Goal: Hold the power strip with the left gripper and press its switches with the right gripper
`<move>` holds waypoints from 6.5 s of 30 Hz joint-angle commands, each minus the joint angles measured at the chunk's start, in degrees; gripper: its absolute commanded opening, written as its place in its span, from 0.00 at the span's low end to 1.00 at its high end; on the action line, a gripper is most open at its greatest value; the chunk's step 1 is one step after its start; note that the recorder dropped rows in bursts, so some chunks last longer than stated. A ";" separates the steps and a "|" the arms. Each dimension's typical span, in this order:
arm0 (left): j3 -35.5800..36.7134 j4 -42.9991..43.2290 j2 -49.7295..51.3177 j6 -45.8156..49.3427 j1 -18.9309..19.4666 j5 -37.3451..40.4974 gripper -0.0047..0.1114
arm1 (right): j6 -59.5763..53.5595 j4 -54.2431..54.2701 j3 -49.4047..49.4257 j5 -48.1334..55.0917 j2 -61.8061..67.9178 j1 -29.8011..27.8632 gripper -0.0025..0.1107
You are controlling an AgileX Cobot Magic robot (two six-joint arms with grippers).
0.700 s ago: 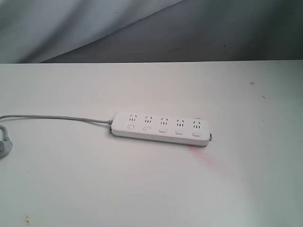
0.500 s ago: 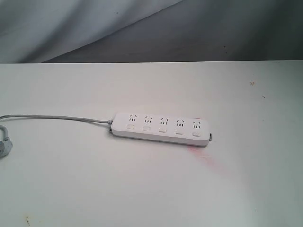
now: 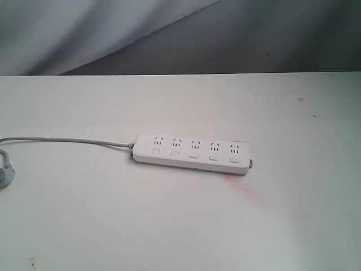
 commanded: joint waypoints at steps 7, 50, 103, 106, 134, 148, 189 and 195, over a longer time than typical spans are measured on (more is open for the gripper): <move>-3.37 -10.69 -0.27 -9.56 0.07 0.70 0.04 | 6.71 17.74 -2.48 -7.71 -0.17 -0.50 0.02; -64.15 -28.14 90.93 33.78 -8.62 32.25 0.04 | -25.57 28.41 -56.42 30.96 79.24 8.57 0.02; -80.98 -15.72 121.27 37.22 -14.61 33.33 0.04 | -14.76 12.39 -71.60 32.11 111.96 19.05 0.02; -80.98 -15.72 121.24 37.22 -14.61 33.58 0.04 | -14.76 12.30 -71.60 32.41 112.61 19.05 0.02; -80.98 -15.72 121.24 37.22 -14.61 33.80 0.04 | -13.21 12.15 -71.60 33.00 114.58 19.05 0.02; -80.98 -15.72 121.24 37.22 -14.61 33.80 0.04 | -10.87 8.51 -71.60 34.70 119.35 22.21 0.02; -80.98 -15.72 121.24 37.22 -14.61 33.67 0.04 | -12.32 14.94 -71.89 27.06 113.30 24.27 0.02; -80.98 -15.72 121.24 37.22 -14.61 33.67 0.04 | -12.32 14.38 -71.89 24.62 115.39 24.90 0.02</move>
